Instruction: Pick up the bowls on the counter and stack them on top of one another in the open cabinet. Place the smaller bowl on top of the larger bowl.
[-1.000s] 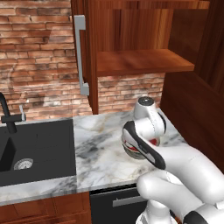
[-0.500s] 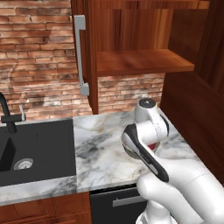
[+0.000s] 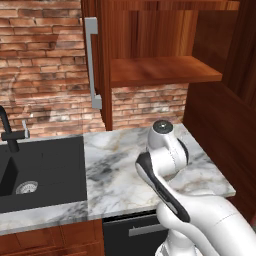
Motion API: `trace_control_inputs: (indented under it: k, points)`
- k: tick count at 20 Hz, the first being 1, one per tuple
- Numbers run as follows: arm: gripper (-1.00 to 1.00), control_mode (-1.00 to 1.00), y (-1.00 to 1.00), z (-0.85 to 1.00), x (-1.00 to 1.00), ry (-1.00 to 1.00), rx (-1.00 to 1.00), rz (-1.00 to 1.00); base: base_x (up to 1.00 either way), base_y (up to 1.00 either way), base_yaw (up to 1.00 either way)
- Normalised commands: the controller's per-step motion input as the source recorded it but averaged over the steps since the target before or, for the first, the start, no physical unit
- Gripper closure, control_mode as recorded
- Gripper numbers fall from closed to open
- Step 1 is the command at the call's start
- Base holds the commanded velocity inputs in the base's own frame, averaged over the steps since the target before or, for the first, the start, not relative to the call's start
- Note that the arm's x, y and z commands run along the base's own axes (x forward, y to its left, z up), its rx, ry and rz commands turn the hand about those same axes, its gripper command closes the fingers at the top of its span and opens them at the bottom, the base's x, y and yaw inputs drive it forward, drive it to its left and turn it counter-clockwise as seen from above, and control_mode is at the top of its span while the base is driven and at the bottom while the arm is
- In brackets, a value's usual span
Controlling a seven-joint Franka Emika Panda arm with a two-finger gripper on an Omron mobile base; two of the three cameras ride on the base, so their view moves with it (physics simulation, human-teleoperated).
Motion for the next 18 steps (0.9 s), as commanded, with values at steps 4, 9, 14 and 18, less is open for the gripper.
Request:
trace_control_inputs:
  k: [4, 9, 14, 18]
  points:
    - [-1.00, -1.00, 0.25, -0.02, 0.19, -0.04, 0.00, -0.04, 0.00, 0.00, 0.00]
    - [-1.00, -1.00, 0.17, -0.08, 0.26, -0.01, 0.00, -0.08, 0.00, 0.00, 0.00]
    - [-1.00, -1.00, 0.08, -0.16, 0.27, 0.00, 0.00, -0.09, 0.00, 0.00, 0.00]
    - [-1.00, -1.00, 0.00, -0.13, 0.36, 0.00, -0.01, -0.09, 0.00, 0.00, 0.00]
